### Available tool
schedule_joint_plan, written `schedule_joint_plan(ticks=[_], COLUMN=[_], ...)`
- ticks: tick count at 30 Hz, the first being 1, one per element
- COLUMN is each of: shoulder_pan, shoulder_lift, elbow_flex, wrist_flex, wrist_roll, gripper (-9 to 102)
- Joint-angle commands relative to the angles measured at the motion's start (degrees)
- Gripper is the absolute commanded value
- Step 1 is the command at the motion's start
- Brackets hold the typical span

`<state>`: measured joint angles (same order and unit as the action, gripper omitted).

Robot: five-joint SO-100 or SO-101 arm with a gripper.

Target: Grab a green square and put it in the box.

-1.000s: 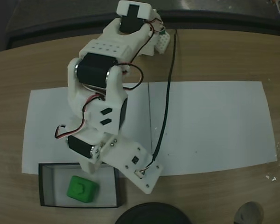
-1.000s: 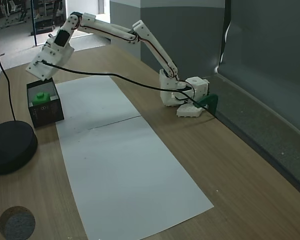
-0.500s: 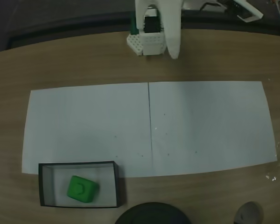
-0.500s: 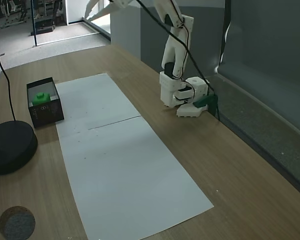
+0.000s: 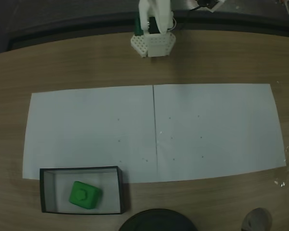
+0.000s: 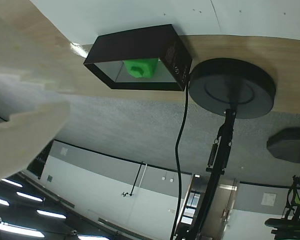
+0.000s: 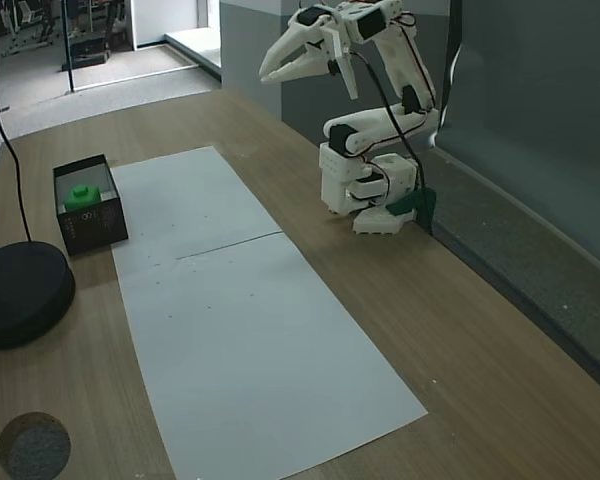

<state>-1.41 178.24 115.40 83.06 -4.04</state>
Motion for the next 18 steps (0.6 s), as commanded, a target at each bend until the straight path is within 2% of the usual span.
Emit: schedule_joint_plan(ticks=[1,12,18], shoulder_pan=[0.18,0.35,8.00], shoulder_lift=[4.39,6.50,6.50], elbow_flex=[4.22,21.45,30.94], wrist_flex=[-2.46,-17.49,-24.26], wrist_roll=[0.00,0.00,0.09], gripper=[0,0,0])
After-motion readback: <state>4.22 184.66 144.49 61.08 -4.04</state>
